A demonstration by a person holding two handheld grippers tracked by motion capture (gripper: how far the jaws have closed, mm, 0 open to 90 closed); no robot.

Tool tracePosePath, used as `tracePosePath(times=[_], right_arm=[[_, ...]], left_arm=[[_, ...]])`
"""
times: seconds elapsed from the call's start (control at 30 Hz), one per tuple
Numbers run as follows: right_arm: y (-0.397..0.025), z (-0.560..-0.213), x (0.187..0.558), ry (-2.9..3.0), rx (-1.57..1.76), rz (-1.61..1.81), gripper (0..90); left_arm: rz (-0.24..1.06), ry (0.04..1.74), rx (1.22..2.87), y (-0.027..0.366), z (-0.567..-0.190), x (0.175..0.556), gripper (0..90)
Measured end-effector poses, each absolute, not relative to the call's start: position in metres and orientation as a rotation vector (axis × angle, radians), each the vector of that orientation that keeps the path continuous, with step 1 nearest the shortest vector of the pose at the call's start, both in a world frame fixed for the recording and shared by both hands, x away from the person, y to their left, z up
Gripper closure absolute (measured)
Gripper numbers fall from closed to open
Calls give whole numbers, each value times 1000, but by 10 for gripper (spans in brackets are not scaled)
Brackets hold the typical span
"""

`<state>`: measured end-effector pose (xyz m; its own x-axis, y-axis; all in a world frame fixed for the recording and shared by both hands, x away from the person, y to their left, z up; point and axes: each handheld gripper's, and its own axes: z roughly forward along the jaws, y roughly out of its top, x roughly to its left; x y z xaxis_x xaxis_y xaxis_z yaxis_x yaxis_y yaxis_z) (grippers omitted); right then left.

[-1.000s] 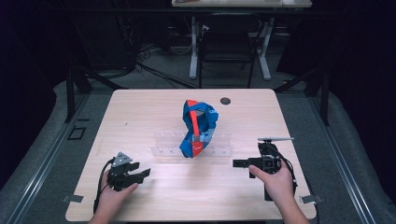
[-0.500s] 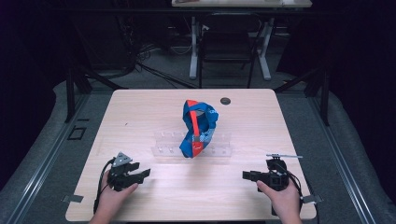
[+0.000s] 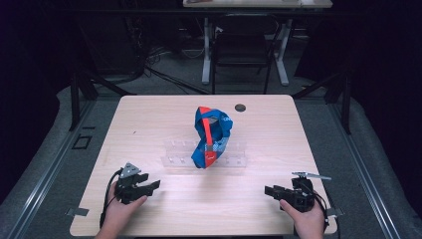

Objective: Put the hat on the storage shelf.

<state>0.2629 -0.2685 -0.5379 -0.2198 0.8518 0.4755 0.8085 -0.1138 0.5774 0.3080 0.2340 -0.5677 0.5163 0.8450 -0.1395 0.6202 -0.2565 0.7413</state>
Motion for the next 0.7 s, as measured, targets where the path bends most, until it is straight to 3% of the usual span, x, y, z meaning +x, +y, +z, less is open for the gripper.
tracePosePath(times=[0.7], right_arm=[[-257, -555, 263, 2053, 1874, 1290, 519]], left_arm=[[367, 1190, 1988, 234, -568, 308, 414]])
